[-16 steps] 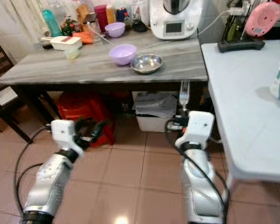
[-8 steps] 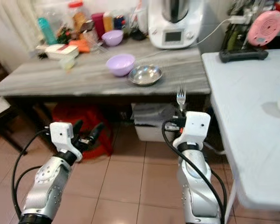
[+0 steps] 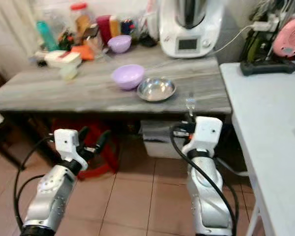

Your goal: Setting the table

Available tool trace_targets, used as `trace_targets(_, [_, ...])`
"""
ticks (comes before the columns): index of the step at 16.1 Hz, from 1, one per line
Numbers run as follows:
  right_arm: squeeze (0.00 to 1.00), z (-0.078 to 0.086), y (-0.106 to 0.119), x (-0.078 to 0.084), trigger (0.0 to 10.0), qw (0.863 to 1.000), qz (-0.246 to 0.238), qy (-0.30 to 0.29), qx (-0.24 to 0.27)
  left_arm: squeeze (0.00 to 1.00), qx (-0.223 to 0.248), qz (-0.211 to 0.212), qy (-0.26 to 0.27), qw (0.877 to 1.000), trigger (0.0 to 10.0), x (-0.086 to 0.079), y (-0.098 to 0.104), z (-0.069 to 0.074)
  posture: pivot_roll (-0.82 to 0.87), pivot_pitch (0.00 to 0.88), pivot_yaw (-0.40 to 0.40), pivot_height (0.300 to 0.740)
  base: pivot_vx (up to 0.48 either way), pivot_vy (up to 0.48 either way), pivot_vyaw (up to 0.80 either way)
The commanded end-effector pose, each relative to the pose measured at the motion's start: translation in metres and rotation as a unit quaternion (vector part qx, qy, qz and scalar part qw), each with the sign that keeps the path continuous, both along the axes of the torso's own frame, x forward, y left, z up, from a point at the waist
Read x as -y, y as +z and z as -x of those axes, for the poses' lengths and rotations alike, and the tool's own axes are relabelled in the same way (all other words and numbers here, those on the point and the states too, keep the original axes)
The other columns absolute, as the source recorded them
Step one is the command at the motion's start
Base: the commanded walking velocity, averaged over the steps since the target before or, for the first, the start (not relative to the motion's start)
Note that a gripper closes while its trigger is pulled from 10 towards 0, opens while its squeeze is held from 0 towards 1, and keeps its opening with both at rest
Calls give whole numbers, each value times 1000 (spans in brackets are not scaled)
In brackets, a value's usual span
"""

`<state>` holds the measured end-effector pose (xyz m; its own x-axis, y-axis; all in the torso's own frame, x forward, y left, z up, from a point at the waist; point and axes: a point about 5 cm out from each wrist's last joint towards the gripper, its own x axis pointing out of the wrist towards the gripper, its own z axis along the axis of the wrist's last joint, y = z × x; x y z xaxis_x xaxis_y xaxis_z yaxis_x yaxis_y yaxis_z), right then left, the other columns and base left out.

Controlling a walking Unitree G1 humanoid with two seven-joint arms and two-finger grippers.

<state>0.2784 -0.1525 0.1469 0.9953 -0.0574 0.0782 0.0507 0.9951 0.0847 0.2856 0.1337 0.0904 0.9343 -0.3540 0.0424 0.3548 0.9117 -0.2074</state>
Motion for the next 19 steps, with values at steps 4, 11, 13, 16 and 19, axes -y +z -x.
trace_targets(4, [0,0,2,4,10000,1000,5,-13,4,0,4,0,-8,1000,10000,5,2,1,-91,24,115,740,385,0,0])
trace_targets(11, [0,-1,0,10,10000,1000,2,-29,-5,0,-3,-1,-15,1000,10000,8,-1,2,-98,26,112,740,384,0,-146])
trace_targets(13, [0,-2,0,11,10000,1000,4,-29,-4,0,-8,1,-13,1000,10000,8,-2,2,-98,26,110,740,302,0,0])
trace_targets(16, [0,-3,1,10,10000,1000,4,-22,-5,0,-11,2,-8,1000,10000,3,-5,6,-95,33,105,740,0,0,0])
trace_targets(19, [0,-8,1,11,10000,1000,-3,-15,-12,0,-12,-14,-40,999,10000,1,-9,15,-93,41,105,740,0,0,0])
